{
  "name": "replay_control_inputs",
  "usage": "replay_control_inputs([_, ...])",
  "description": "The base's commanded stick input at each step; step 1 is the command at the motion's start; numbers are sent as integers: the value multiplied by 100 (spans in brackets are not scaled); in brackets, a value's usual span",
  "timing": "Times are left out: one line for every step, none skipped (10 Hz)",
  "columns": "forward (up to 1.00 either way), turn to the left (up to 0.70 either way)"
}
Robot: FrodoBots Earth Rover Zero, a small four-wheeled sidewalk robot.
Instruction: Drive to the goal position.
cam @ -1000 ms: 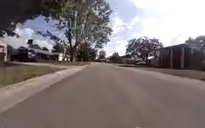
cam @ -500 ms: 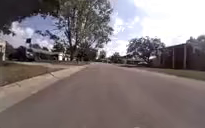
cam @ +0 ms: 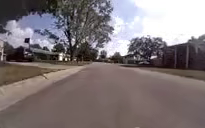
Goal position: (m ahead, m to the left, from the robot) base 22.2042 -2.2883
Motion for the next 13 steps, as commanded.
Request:
replay_control_inputs([100, 0])
replay_control_inputs([100, 0])
replay_control_inputs([100, 0])
replay_control_inputs([100, 0])
replay_control_inputs([100, 0])
replay_control_inputs([100, 0])
replay_control_inputs([100, 0])
replay_control_inputs([100, 0])
replay_control_inputs([100, 2])
replay_control_inputs([100, 11])
replay_control_inputs([100, 22])
replay_control_inputs([100, 12])
replay_control_inputs([100, 6])
